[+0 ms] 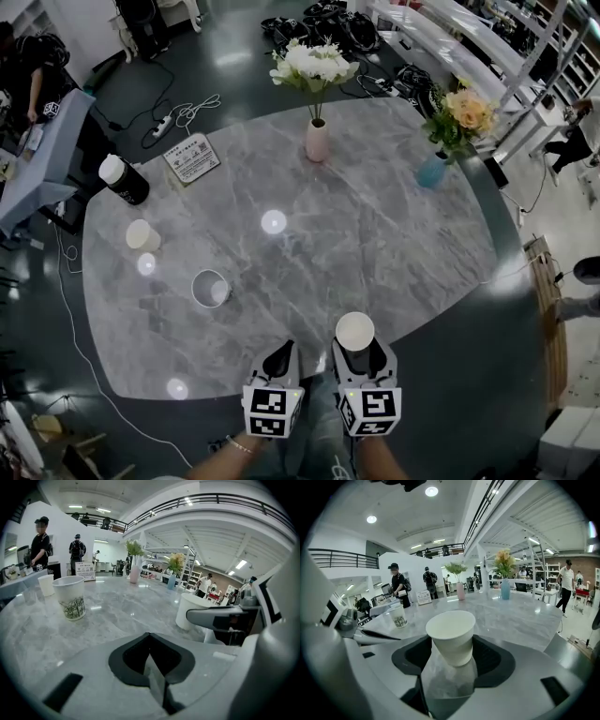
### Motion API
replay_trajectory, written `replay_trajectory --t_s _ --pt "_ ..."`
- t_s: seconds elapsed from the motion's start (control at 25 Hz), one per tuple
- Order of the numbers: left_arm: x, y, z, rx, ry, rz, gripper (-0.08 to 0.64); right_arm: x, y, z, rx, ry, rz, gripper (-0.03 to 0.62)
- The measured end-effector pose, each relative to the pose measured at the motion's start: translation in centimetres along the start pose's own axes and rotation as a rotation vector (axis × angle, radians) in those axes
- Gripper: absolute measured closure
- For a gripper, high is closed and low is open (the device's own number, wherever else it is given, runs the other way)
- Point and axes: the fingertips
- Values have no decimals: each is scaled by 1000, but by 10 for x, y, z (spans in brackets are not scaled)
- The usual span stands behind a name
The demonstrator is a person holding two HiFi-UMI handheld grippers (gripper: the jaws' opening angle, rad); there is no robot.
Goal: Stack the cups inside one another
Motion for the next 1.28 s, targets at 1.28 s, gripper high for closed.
replay_trajectory --t_s 1.28 --pt "-76 132 145 -341 229 -280 565 -161 -54 173 -376 209 -169 345"
Point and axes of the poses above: the fingertips, and each gripper's own axes: y backward along the fingers, z to its left, x out of its underside, and after that the axes turned 9 degrees about y, right-handed
